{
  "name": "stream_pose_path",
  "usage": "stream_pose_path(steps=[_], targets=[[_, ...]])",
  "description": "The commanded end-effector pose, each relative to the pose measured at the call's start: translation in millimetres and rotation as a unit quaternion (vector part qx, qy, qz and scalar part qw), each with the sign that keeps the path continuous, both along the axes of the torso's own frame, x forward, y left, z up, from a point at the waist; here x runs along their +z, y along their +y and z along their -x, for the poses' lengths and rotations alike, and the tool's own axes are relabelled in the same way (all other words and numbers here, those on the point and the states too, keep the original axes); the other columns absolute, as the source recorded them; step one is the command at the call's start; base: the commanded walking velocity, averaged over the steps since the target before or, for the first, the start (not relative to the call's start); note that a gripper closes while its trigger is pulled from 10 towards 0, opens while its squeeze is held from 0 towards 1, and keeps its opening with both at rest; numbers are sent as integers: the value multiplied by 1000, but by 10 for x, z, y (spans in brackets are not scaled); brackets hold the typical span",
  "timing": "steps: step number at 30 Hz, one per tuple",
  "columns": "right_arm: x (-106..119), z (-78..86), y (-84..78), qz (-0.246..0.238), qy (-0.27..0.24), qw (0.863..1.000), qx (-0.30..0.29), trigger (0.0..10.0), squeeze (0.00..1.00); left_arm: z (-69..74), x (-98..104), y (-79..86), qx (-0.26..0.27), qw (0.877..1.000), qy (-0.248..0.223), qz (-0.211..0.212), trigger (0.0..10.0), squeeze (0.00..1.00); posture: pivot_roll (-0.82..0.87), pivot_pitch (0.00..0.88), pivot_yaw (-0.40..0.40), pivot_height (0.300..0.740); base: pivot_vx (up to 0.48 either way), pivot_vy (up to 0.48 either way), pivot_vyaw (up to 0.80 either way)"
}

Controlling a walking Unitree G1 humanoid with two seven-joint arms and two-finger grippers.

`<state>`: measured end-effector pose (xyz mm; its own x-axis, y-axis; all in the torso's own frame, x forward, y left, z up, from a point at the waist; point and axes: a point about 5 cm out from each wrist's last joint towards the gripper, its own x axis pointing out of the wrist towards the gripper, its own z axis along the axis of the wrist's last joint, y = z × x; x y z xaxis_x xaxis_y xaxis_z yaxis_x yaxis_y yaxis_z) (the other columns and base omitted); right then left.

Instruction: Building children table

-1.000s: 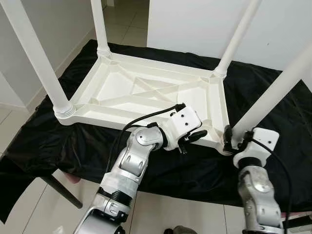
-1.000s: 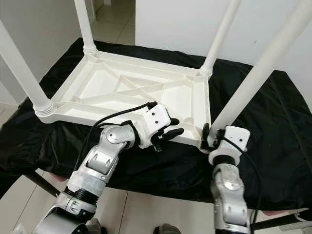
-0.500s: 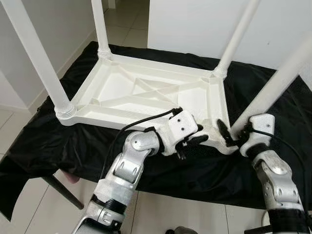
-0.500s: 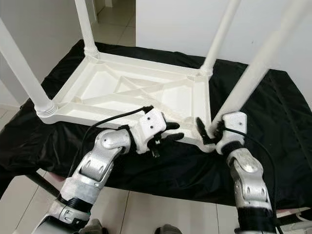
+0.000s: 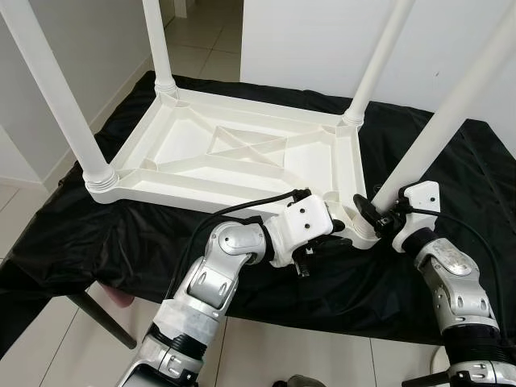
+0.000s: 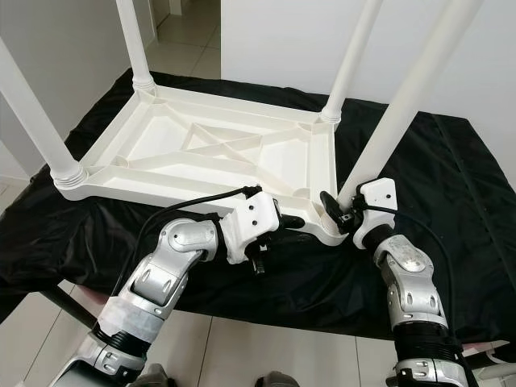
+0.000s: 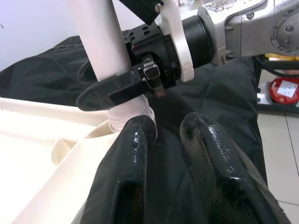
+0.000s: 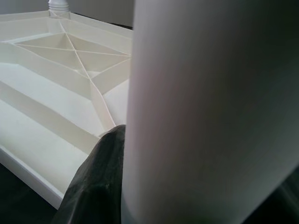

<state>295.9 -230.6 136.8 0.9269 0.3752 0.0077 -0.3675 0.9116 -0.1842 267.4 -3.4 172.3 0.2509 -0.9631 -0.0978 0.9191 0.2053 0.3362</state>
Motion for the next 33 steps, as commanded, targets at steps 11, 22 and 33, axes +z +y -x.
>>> stream_pose_path(steps=[11, 22, 33], targets=[[-160, 50, 97, -56, 32, 985, -159, 10000, 0, -10, -7, -4, 23, 1000, 4, 5, 10000, 0, 11, 9, -70, 740, 0, 0, 0], [-170, 141, 460, -109, 36, 941, -319, 10000, 0, -172, -117, 3, 95, 995, 7, -13, 10000, 0, -10, 26, -58, 740, 0, 0, 0], [-110, 293, 712, -124, 26, 931, -343, 10000, 267, -210, -135, 38, 101, 994, 1, -30, 10000, 0, 2, 19, -42, 740, 0, 0, 0]])
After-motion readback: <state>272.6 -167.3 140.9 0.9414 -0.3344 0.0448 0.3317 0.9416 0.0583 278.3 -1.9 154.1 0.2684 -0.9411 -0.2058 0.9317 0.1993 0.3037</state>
